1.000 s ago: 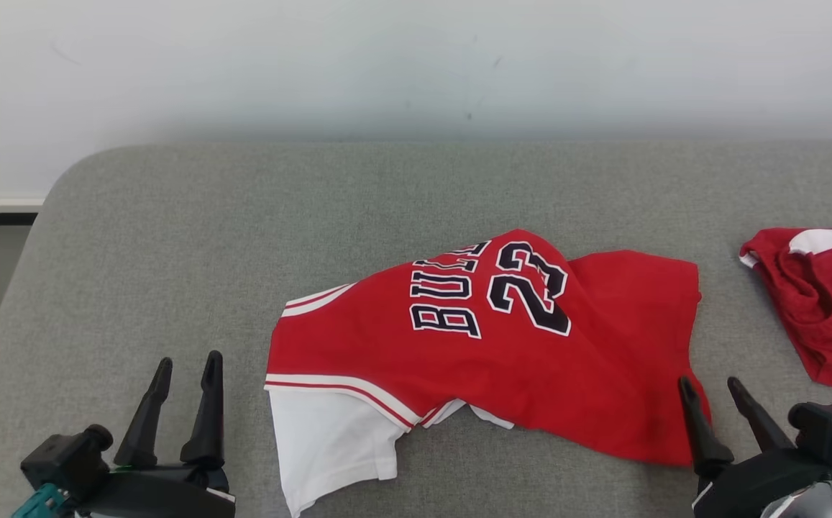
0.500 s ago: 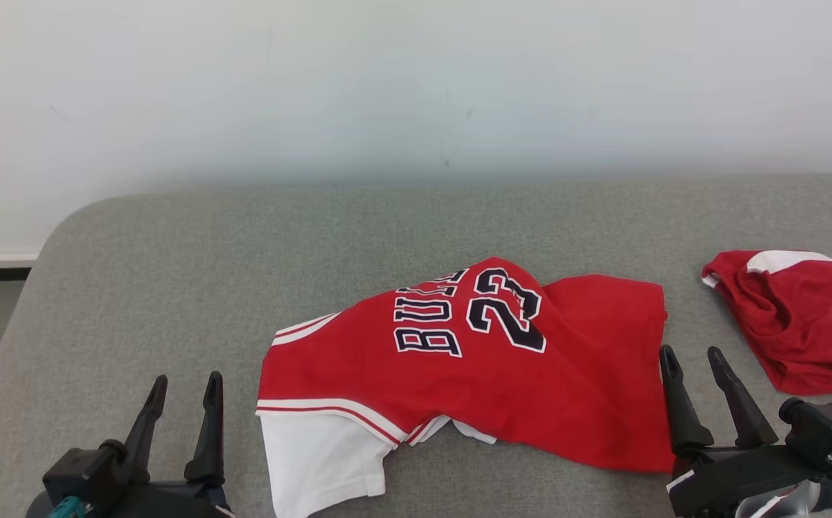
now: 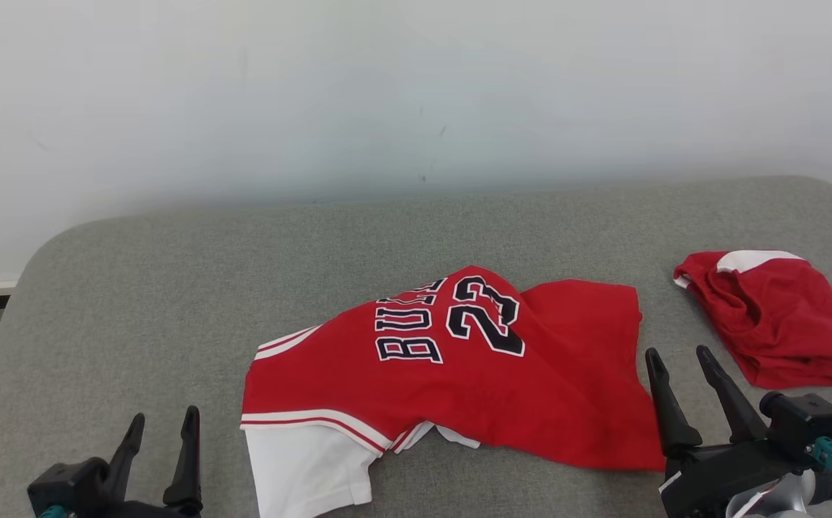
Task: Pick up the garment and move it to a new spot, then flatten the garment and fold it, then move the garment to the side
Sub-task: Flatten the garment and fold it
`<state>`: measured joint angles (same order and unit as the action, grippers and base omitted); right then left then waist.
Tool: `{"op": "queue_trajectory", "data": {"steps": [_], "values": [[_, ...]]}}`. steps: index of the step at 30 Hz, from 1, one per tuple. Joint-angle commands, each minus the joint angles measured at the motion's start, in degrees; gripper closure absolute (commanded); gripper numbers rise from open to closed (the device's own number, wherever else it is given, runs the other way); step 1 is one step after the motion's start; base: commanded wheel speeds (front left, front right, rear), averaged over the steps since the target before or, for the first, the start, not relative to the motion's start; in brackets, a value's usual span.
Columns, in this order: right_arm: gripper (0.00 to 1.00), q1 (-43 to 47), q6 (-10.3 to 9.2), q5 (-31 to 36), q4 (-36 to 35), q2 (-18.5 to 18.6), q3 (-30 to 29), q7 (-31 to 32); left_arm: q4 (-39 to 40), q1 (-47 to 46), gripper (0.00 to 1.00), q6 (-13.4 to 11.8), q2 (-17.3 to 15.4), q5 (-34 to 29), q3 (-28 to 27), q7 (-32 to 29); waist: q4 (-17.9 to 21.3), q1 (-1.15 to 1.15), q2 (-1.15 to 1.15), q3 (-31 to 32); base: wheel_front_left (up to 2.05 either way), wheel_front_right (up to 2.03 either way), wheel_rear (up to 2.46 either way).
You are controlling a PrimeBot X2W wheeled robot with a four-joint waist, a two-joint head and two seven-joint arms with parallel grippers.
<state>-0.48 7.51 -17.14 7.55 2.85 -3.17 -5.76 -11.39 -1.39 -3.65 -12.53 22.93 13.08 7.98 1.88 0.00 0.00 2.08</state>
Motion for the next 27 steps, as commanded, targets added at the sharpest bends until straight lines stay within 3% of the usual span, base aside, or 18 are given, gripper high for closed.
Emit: {"op": "queue_trajectory", "data": {"steps": [1, 27], "values": [[0.00, -0.17, -0.02, 0.68, 0.11, 0.11, -0.10, 0.19, 0.60, 0.89, 0.00, -0.54, -0.68, -0.33, -0.19, -0.47, -0.04, 0.00, 0.00, -0.14, 0.00, 0.00, 0.00], [0.00, -1.13, -0.02, 1.82, 0.54, 0.11, -0.54, 0.36, 3.14, 0.87, 0.00, -2.07, -0.66, 0.56, 1.35, -2.83, -0.99, 0.00, 0.00, -2.12, 0.00, 0.00, 0.00]]}}
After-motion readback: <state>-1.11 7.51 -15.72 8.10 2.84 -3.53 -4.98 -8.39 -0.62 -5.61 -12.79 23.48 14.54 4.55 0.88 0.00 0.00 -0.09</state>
